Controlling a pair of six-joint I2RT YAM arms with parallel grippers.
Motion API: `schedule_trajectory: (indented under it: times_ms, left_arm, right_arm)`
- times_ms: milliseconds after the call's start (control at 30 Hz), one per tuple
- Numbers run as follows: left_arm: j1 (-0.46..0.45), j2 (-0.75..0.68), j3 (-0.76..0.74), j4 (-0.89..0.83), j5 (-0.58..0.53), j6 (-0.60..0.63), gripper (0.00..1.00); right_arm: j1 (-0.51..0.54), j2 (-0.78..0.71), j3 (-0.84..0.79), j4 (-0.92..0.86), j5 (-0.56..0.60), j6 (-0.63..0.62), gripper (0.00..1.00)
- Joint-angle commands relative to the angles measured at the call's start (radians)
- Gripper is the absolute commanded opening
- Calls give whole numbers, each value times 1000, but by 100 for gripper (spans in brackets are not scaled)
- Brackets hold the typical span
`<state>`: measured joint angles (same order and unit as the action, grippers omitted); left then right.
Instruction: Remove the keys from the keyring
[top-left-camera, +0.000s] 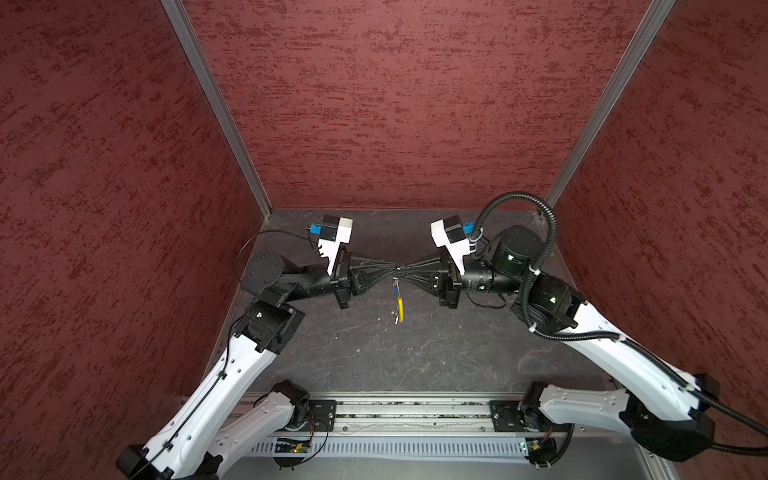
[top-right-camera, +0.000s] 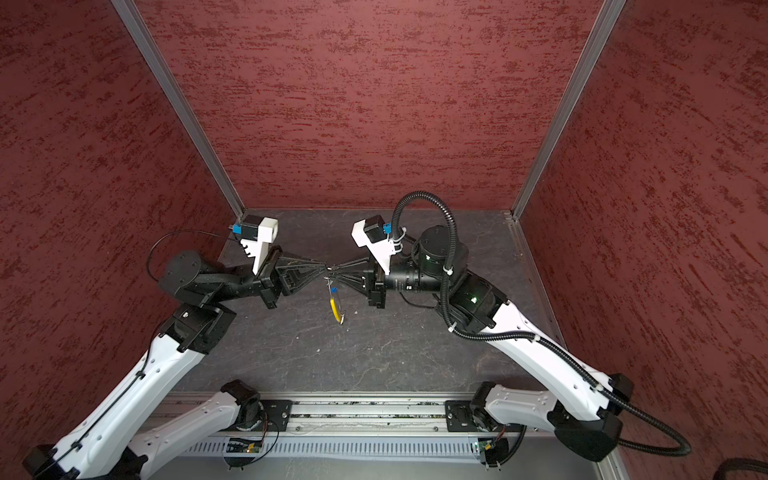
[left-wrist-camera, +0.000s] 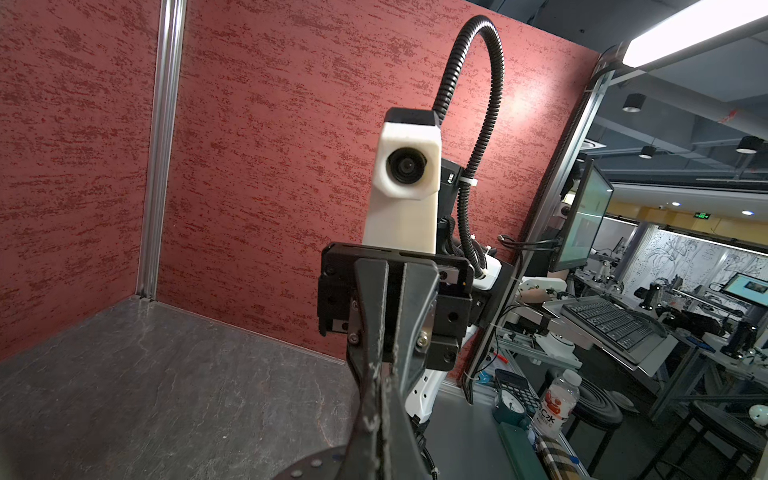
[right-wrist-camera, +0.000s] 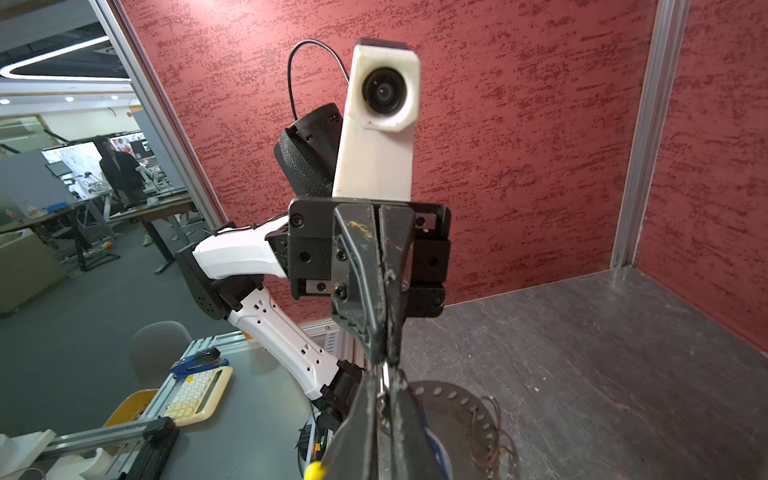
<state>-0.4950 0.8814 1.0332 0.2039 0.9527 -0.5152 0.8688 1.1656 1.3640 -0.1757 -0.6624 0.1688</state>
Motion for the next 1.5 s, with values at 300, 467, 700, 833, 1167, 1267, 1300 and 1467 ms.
schedule_trajectory:
  times_ms: [300,467,700,833,1167,1267,1300,1467]
  left_arm:
    - [1,-1,43,-93,-32,41,25]
    - [45,15,98,-220,-8,64,61]
    - [62,118,221,-534,22,191,70]
    - [63,160,267,-651,25,253,68]
    - [57,201,304,-739,119,333,45]
    - [45,212,313,-759,113,350,41]
    - [42,218,317,-767,110,355,41]
    - [26,242,335,-796,86,376,40]
  right_arm:
    - [-45,-12,2,-52,26,-41,0]
    - [-82,-5,50,-178,23,-101,0]
    - [-104,52,141,-367,83,-147,0]
    - [-103,78,192,-466,79,-179,0]
    - [-103,105,250,-582,43,-224,0]
    - [-103,109,258,-587,37,-226,0]
    - [-103,112,259,-587,32,-226,0]
    - [-103,108,264,-581,12,-220,0]
